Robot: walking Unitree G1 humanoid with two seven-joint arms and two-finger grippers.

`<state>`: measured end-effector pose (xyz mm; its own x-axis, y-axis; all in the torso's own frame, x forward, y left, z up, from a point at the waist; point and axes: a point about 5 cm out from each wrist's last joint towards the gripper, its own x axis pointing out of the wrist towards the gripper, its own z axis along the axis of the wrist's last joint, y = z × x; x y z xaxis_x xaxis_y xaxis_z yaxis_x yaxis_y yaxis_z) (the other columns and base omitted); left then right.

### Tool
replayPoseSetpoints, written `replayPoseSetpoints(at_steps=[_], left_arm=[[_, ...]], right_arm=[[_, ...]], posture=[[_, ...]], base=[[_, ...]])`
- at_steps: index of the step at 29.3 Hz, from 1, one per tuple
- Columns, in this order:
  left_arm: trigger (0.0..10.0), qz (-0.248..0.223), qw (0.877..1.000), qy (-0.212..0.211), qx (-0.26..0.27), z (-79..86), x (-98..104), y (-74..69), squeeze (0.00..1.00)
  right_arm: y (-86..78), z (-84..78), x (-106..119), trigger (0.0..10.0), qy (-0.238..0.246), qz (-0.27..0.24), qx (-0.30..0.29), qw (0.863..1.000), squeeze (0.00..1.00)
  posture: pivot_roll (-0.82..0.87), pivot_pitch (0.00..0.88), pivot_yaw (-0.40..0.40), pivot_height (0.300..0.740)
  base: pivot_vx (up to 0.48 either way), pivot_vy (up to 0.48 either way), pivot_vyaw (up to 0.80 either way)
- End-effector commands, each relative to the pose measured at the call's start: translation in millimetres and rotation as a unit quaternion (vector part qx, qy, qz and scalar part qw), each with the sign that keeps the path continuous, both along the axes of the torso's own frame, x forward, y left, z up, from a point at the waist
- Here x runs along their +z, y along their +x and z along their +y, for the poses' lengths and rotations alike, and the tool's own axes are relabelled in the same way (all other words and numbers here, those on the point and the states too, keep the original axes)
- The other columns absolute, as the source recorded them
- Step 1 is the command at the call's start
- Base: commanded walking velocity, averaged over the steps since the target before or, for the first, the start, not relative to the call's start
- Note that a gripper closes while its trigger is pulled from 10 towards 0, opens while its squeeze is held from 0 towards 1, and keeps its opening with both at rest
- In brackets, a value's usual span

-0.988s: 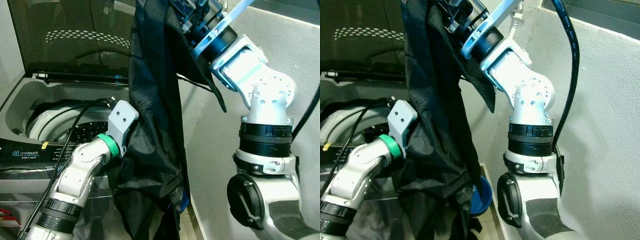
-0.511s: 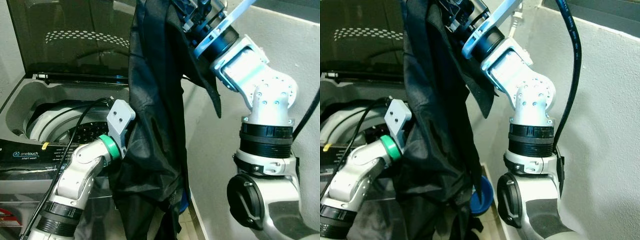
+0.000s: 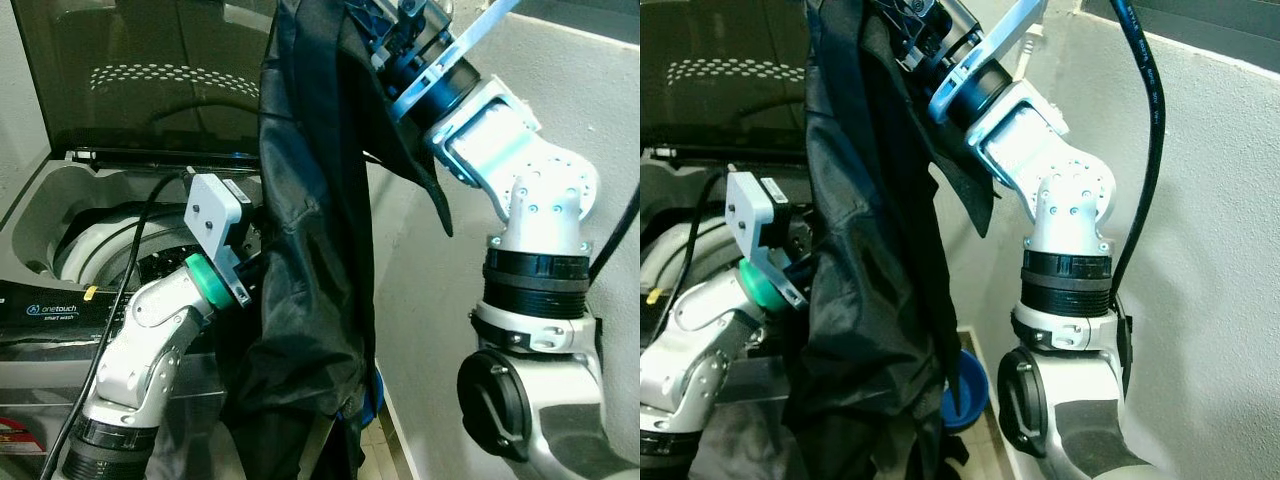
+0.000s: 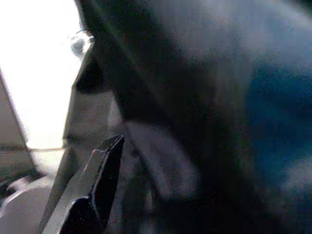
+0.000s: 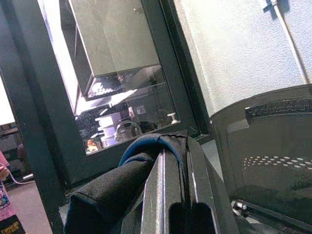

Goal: Clothes washing

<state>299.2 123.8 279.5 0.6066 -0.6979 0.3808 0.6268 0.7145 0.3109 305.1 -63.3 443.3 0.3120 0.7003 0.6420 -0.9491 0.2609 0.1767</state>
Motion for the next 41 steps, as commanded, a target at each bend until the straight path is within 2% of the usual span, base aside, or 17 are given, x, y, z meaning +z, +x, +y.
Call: replayPoseSetpoints(at_steps=[1, 2, 3, 4, 6, 8, 12, 14, 16, 20, 21, 27, 32, 33, 34, 35, 41], left_arm=[[0.0, -0.005, 0.996, 0.008, 0.086, 17.3, -1.3, 3.9, 0.0], [0.0, -0.005, 0.996, 0.008, 0.086, 17.3, -1.3, 3.9, 0.0], [8.9, -0.016, 0.98, 0.003, 0.196, 43.3, 0.8, 8.4, 0.0], [10.0, -0.027, 0.963, -0.005, 0.269, 62.7, 4.3, 8.9, 0.0], [10.0, -0.027, 0.963, -0.005, 0.269, 62.7, 4.3, 8.9, 0.0], [10.0, -0.044, 0.953, -0.041, 0.296, 75.8, 13.2, 3.6, 0.0], [10.0, -0.073, 0.956, -0.083, 0.273, 74.2, 23.6, -5.5, 0.0], [10.0, -0.104, 0.967, -0.126, 0.195, 57.7, 36.8, -19.7, 0.0], [10.0, -0.108, 0.98, -0.117, 0.117, 34.2, 41.3, -27.6, 0.0], [10.0, -0.102, 0.985, -0.106, 0.088, 22.3, 40.8, -29.9, 0.0], [10.0, -0.095, 0.987, -0.105, 0.072, 17.5, 40.0, -30.6, 1.0], [10.0, -0.082, 0.99, -0.1, 0.054, 10.0, 38.6, -30.3, 1.0], [10.0, -0.067, 0.993, -0.065, 0.071, 11.6, 30.6, -27.6, 1.0], [0.0, -0.069, 0.993, -0.065, 0.073, 11.8, 30.7, -28.7, 0.56], [0.0, -0.069, 0.993, -0.07, 0.072, 11.7, 31.1, -29.7, 0.56], [0.0, -0.068, 0.993, -0.073, 0.07, 11.6, 31.5, -30.3, 0.0], [0.0, -0.073, 0.992, -0.074, 0.073, 12.1, 33.5, -32.1, 0.0]], right_arm=[[-1.9, -5.3, 1.1, 10.0, 0.009, -0.005, 0.002, 1.0, 0.0], [-1.9, -5.3, 1.1, 10.0, 0.009, -0.005, 0.002, 1.0, 0.0], [-1.3, -5.2, 0.3, 10.0, 0.009, -0.003, 0.003, 1.0, 0.0], [-0.7, -5.0, -0.3, 10.0, 0.009, -0.001, 0.004, 1.0, 0.0], [-0.7, -5.0, -0.3, 10.0, 0.009, -0.001, 0.004, 1.0, 0.0], [-0.5, -4.2, -1.3, 10.0, 0.008, 0.001, 0.007, 1.0, 0.0], [-0.7, -4.0, -1.9, 10.0, 0.006, 0.001, 0.008, 1.0, 0.0], [-0.9, -4.9, -2.0, 10.0, 0.005, 0.0, 0.008, 1.0, 0.0], [-1.0, -5.8, -1.7, 10.0, 0.005, -0.001, 0.007, 1.0, 0.0], [-1.0, -6.0, -1.6, 10.0, 0.005, -0.001, 0.007, 1.0, 0.0], [-1.1, -6.0, -1.5, 10.0, 0.006, -0.002, 0.006, 1.0, 0.0], [-1.6, -5.6, -1.4, 10.0, 0.008, -0.003, 0.006, 1.0, 0.0], [-2.0, -5.2, -1.3, 10.0, 0.008, -0.003, 0.006, 1.0, 0.0], [-2.0, -5.2, -1.4, 10.0, 0.008, -0.004, 0.006, 1.0, 0.0], [-1.8, -5.2, -1.5, 10.0, 0.008, -0.003, 0.006, 1.0, 0.0], [-1.7, -5.2, -1.5, 10.0, 0.008, -0.003, 0.005, 1.0, 0.0], [-1.6, -5.5, -2.0, 10.0, 0.006, -0.002, 0.004, 1.0, 0.0]], posture=[[0.03, 0.007, -0.054, 0.74], [0.03, 0.007, -0.054, 0.74], [0.04, 0.01, -0.06, 0.74], [0.04, 0.011, -0.066, 0.74], [0.04, 0.011, -0.066, 0.74], [0.04, 0.011, -0.063, 0.74], [0.04, 0.011, -0.063, 0.74], [0.04, 0.015, -0.063, 0.74], [0.04, 0.015, -0.063, 0.74], [0.04, 0.015, -0.063, 0.74], [0.04, 0.013, -0.062, 0.74], [0.04, 0.008, -0.061, 0.74], [0.04, 0.009, -0.061, 0.74], [0.04, 0.009, -0.06, 0.74], [0.04, 0.01, -0.06, 0.74], [0.04, 0.01, -0.06, 0.74], [0.04, 0.012, -0.061, 0.74]], base=[[0.0, 0.0, 0.0], [0.0, 0.0, 0.0], [0.0, 0.0, 0.0], [0.0, 0.0, 0.0], [0.0, 0.0, 0.0], [0.0, 0.0, 0.0], [0.0, 0.0, 0.0], [0.0, 0.0, 0.0], [0.0, 0.0, 0.0], [0.0, 0.0, 0.0], [0.0, 0.0, 0.0], [0.0, 0.0, 0.0], [0.0, 0.0, 0.0], [0.0, 0.0, 0.0], [0.0, 0.0, 0.0], [0.0, 0.0, 0.0], [0.0, 0.0, 0.0]])
